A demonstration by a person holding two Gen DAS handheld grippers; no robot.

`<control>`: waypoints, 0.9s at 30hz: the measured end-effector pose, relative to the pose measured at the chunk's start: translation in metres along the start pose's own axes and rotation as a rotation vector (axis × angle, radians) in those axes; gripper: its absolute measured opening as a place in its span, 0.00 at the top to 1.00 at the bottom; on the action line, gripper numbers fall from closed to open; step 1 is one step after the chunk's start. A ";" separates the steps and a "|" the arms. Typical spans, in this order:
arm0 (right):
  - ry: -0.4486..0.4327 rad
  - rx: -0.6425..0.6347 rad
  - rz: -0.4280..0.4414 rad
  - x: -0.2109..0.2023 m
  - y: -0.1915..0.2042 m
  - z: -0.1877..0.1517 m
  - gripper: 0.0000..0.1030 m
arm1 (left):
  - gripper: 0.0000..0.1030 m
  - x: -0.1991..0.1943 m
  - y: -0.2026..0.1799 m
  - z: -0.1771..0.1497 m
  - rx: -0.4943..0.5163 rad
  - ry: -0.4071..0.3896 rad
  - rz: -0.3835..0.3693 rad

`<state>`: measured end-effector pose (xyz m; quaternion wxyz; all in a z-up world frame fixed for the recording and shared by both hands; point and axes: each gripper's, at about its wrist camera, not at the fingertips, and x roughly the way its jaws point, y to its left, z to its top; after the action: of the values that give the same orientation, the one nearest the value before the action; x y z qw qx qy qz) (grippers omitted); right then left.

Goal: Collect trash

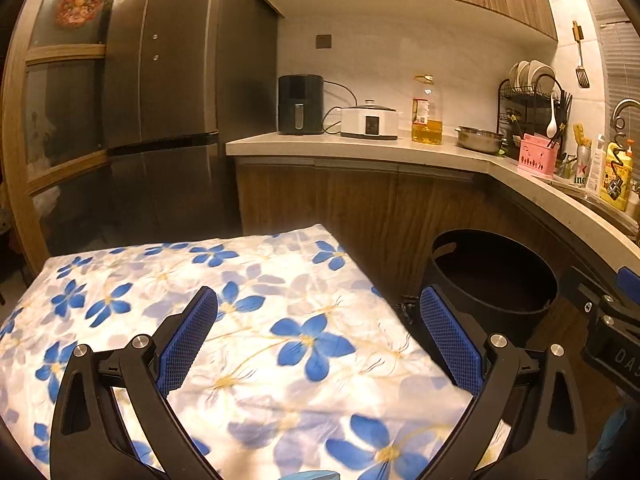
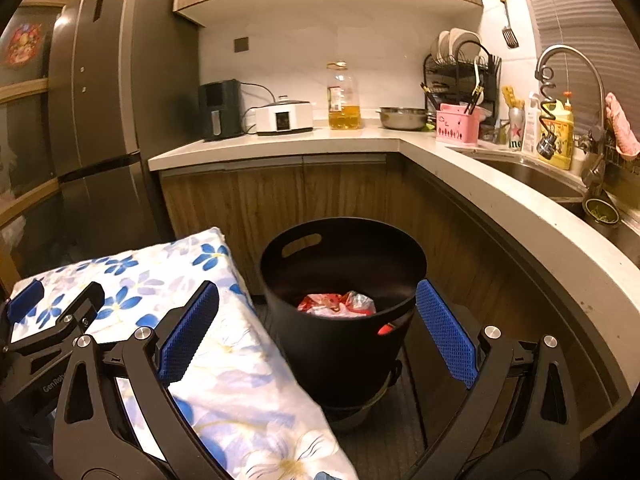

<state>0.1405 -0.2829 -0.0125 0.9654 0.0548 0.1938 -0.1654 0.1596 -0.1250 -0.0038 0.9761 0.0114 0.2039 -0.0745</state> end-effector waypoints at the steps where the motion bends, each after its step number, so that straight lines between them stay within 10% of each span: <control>1: 0.001 -0.004 0.003 -0.005 0.002 -0.002 0.05 | 0.06 -0.004 0.004 -0.002 -0.002 0.000 0.001; 27: -0.037 -0.054 0.075 -0.102 0.047 -0.042 0.05 | 0.06 -0.086 0.060 -0.043 -0.021 -0.023 0.035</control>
<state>0.0533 -0.2010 -0.0091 0.9755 0.0330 0.1780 -0.1246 0.0738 -0.0510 -0.0093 0.9796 0.0040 0.1931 -0.0552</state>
